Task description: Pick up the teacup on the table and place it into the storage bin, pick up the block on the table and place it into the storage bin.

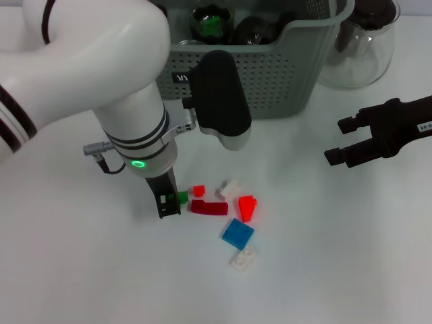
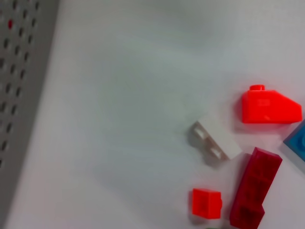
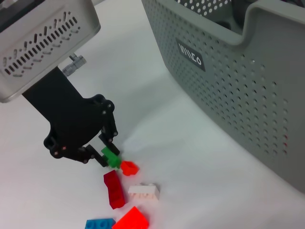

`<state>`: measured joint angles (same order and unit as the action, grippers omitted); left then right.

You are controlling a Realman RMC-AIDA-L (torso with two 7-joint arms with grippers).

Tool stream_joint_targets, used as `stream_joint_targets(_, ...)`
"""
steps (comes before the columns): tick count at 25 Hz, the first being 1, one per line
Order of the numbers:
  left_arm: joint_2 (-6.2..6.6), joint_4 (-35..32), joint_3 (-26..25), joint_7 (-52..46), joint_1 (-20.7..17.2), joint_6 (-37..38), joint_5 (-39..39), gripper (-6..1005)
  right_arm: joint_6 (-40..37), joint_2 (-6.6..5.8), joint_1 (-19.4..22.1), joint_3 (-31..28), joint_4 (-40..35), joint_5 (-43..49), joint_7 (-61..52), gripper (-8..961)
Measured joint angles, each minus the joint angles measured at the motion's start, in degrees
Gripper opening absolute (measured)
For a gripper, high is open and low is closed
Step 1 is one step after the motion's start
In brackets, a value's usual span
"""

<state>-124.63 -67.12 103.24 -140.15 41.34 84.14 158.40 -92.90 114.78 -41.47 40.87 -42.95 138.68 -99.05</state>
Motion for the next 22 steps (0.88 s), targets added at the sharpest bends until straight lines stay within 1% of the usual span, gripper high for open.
stream_joint_targets(3,0.01,-1.02,-0.05,-0.37,-0.17,0.48,0.02,270,0.01,0.0,0.06,0.0,0.04,-0.05,0.0,908)
stream_joint_targets(5,-0.01,-4.27,-0.04,-0.81,-1.03,2.21,0.21,156,0.0,0.0,0.13,0.0,0.07,-0.08,0.0,908)
stream_joint_targets(8,-0.04,-8.68,-0.79,-1.85,-2.5,5.12,0.41,165,-0.04,0.0,0.32,0.0,0.08,-0.09,0.0,908)
stream_joint_targets(9,0.0,-13.97,-4.76,-3.03,-4.03,8.75,-0.09,167,-0.05,0.02,0.38,0.0,0.08,-0.09,0.0,908)
stream_joint_targets(10,0.0,-13.97,-4.76,-3.03,-4.03,8.75,-0.09,170,-0.06,0.03,0.43,0.0,0.05,-0.08,0.0,908)
stream_joint_targets(12,0.0,-18.9,-10.64,-3.93,-4.93,12.16,-2.44,176,-0.01,0.11,0.43,0.0,0.0,-0.09,0.0,908)
stream_joint_targets(15,0.2,-26.37,-23.66,-5.89,-4.3,17.48,-10.13,184,0.01,0.15,0.49,-0.06,-0.02,-0.09,0.0,908)
stream_joint_targets(16,0.22,-27.97,-27.76,-6.19,-3.43,19.12,-13.28,187,-0.01,0.16,0.52,-0.06,-0.02,-0.08,0.0,908)
stream_joint_targets(17,0.32,-30.14,-33.66,-6.43,-1.92,21.2,-18.04,190,0.01,0.16,0.52,-0.08,-0.03,-0.14,0.0,908)
stream_joint_targets(19,0.56,-32.19,-41.13,-6.46,0.65,23.01,-24.12,196,0.01,0.16,0.53,-0.1,0.02,-0.62,0.15,909)
stream_joint_targets(20,0.85,-32.72,-44.75,-6.37,2.28,23.31,-26.89,199,0.05,0.17,0.52,-0.1,0.12,-0.95,0.31,909)
stream_joint_targets(21,1.77,-32.04,-48.67,-5.94,5.05,22.12,-29.13,202,0.05,0.2,0.46,-0.08,0.23,-1.26,0.48,909)
stream_joint_targets(22,1.77,-32.04,-48.67,-5.94,5.05,22.12,-29.13,204,0.11,0.2,0.4,-0.02,0.23,-1.38,0.5,909)
